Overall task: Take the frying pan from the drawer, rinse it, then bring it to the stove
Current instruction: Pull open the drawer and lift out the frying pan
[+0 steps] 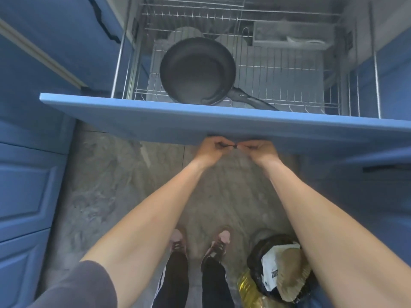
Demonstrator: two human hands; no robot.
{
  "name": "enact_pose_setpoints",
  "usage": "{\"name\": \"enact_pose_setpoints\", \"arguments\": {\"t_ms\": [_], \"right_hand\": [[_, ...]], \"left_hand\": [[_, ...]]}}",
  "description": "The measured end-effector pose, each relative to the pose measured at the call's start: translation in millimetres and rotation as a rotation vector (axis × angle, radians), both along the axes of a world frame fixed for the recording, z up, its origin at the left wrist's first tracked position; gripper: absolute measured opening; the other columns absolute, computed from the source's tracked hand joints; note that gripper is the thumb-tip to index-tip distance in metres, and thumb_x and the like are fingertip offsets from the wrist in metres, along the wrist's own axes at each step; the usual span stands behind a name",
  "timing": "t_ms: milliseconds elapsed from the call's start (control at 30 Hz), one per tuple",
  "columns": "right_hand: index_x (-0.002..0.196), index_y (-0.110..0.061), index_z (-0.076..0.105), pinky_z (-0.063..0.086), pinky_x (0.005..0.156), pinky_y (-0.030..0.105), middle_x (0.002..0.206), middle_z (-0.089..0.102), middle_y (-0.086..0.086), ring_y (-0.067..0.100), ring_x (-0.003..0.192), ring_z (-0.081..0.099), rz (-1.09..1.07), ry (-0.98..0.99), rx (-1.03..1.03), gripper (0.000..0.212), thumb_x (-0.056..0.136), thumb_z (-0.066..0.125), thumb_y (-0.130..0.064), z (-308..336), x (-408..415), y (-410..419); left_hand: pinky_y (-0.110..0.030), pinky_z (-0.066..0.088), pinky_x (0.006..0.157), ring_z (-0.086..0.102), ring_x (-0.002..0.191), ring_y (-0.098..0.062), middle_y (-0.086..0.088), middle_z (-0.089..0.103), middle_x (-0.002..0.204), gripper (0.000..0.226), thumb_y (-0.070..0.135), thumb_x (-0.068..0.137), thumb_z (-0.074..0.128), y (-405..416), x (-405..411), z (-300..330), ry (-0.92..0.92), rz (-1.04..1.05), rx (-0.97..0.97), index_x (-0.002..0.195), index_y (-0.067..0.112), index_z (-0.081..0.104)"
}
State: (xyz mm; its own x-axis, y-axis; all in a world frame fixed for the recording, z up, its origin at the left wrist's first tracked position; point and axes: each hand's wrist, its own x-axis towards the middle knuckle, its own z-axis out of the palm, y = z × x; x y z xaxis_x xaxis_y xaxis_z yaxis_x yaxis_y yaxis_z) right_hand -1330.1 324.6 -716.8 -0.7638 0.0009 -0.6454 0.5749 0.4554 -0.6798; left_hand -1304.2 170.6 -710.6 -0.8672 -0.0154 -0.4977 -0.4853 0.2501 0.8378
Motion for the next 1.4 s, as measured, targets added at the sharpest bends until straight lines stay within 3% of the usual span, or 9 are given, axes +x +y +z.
{"name": "enact_pose_setpoints", "arguments": {"t_ms": [333, 433, 533, 667, 867, 1033, 1167, 1300, 1400], "right_hand": [[0.096, -0.017, 0.073, 0.044, 0.078, 0.026, 0.088, 0.067, -0.002, 0.011, 0.080, 0.057, -0.058, 0.053, 0.004, 0.017, 0.081, 0.069, -0.022, 3, 18, -7], [0.102, -0.014, 0.071, 0.046, 0.076, 0.027, 0.091, 0.064, -0.001, 0.013, 0.082, 0.056, -0.023, 0.021, 0.011, 0.020, 0.084, 0.065, -0.019, 5, 16, -7], [0.115, -0.014, 0.064, 0.042, 0.058, 0.016, 0.102, 0.064, 0.004, 0.014, 0.072, 0.054, 0.144, -0.017, 0.053, 0.028, 0.089, 0.054, -0.010, 13, 18, -6], [0.125, -0.012, 0.055, 0.040, 0.089, 0.021, 0.126, 0.058, 0.002, 0.015, 0.112, 0.055, 0.489, -0.016, 0.099, 0.040, 0.087, 0.061, -0.021, 64, 40, 7], [0.106, -0.022, 0.065, 0.050, 0.075, 0.019, 0.104, 0.073, -0.002, 0.006, 0.085, 0.068, 0.498, -0.247, -0.178, 0.018, 0.089, 0.058, -0.025, 197, 83, 66], [0.093, -0.019, 0.071, 0.053, 0.081, 0.026, 0.102, 0.074, -0.001, 0.015, 0.092, 0.069, 0.241, -0.012, -0.250, 0.027, 0.073, 0.072, -0.036, 262, 32, 78], [0.089, -0.022, 0.071, 0.053, 0.078, 0.017, 0.101, 0.074, -0.001, 0.010, 0.090, 0.068, 0.130, 0.115, -0.247, 0.042, 0.059, 0.076, -0.051, 273, -39, 45], [0.086, -0.018, 0.069, 0.046, 0.070, 0.006, 0.084, 0.073, -0.007, 0.004, 0.079, 0.065, 0.190, 0.127, -0.121, 0.012, 0.075, 0.074, -0.015, 224, -109, 7], [0.084, -0.024, 0.068, 0.047, 0.080, 0.017, 0.090, 0.071, -0.006, 0.010, 0.087, 0.064, 0.304, 0.072, -0.041, 0.015, 0.077, 0.071, -0.011, 154, -153, -16]], "left_hand": [[-0.033, 0.050, 0.081, 0.058, 0.074, -0.016, -0.002, 0.065, 0.083, 0.013, 0.010, 0.086, 0.062, 3, 17, 2, -0.050, -0.021, -0.112, 0.091, 0.021, 0.068], [-0.029, 0.047, 0.068, 0.056, 0.077, -0.019, -0.005, 0.061, 0.087, 0.028, 0.005, 0.086, 0.057, -1, 16, 9, -0.127, -0.173, -0.173, 0.111, 0.018, 0.061], [-0.032, 0.048, 0.078, 0.061, 0.090, -0.028, -0.016, 0.064, 0.109, 0.053, 0.006, 0.086, 0.056, -12, 18, 24, -0.188, -0.444, -0.280, 0.134, 0.023, 0.046], [-0.030, 0.040, 0.103, 0.052, 0.124, -0.022, -0.004, 0.054, 0.138, 0.054, 0.033, 0.088, 0.060, -27, 50, 82, -0.128, -0.722, -0.435, 0.139, 0.026, 0.044], [-0.028, 0.047, 0.100, 0.063, 0.105, 0.000, 0.015, 0.071, 0.107, 0.021, 0.042, 0.085, 0.060, -83, 99, 225, -0.143, -0.522, -0.092, 0.105, 0.039, 0.065], [-0.009, 0.048, 0.074, 0.068, 0.087, 0.000, 0.013, 0.075, 0.091, 0.012, 0.021, 0.090, 0.061, -134, 17, 297, 0.057, -0.258, -0.112, 0.096, 0.026, 0.070], [-0.020, 0.050, 0.080, 0.066, 0.080, 0.003, 0.018, 0.072, 0.085, 0.013, 0.028, 0.088, 0.061, -168, -89, 281, 0.196, -0.218, -0.337, 0.096, 0.034, 0.069], [-0.036, 0.048, 0.096, 0.064, 0.102, -0.012, 0.009, 0.070, 0.105, 0.016, 0.035, 0.088, 0.059, -203, -182, 202, 0.055, -0.398, -0.495, 0.102, 0.034, 0.066], [-0.033, 0.041, 0.097, 0.059, 0.114, -0.019, 0.002, 0.064, 0.123, 0.019, 0.030, 0.089, 0.059, -219, -218, 138, -0.048, -0.457, -0.600, 0.107, 0.026, 0.066]]}}
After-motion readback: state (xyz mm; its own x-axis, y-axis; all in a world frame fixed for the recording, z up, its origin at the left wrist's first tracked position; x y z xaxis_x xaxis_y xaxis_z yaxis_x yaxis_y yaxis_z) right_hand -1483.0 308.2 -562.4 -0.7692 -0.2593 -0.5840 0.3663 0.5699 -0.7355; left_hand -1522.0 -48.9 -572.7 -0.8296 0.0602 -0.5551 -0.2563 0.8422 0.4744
